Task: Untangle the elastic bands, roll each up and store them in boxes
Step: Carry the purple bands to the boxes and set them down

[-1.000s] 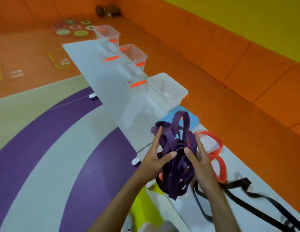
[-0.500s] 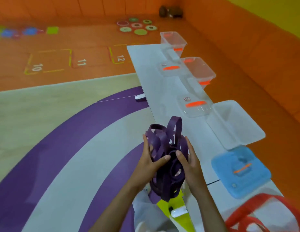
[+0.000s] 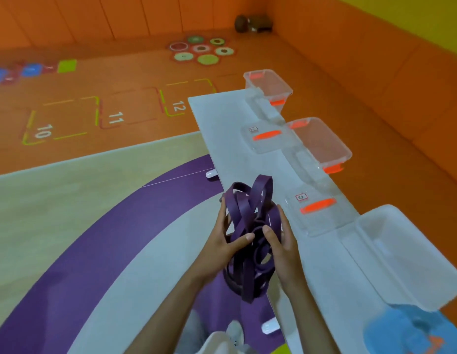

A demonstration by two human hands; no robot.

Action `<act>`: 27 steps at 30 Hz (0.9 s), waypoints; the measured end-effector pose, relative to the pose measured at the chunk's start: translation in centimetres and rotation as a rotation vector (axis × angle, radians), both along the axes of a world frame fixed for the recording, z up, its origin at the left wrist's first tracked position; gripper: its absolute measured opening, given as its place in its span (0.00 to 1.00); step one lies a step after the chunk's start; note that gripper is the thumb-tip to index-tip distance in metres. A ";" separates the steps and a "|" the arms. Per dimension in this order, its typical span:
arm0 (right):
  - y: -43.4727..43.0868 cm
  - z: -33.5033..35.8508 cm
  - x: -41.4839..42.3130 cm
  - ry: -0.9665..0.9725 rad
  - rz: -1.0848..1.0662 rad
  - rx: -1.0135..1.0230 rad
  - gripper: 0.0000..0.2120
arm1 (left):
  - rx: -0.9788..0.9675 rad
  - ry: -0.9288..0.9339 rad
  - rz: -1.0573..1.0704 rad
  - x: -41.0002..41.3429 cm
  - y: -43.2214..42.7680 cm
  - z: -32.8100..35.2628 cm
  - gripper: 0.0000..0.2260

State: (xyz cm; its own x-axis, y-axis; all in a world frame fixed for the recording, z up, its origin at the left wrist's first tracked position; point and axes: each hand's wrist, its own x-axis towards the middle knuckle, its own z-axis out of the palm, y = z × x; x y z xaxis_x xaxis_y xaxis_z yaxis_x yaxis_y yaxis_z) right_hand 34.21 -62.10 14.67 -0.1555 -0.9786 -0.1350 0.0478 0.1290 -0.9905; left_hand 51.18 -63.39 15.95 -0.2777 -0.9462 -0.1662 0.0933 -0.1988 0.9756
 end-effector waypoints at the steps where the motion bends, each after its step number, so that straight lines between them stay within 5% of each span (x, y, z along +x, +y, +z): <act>1: -1.3 -0.1 0.4 -0.013 -0.021 0.004 0.28 | 0.004 0.001 -0.017 0.3 -1.7 -0.1 0.45; 19: -21.6 -1.3 3.5 0.018 -0.544 0.062 0.27 | -0.066 0.010 -0.631 -0.2 -31.9 -0.9 0.44; 27: -27.0 -6.3 0.1 -0.155 -0.551 0.161 0.27 | 0.008 -0.228 -0.755 -5.1 -39.0 -4.7 0.45</act>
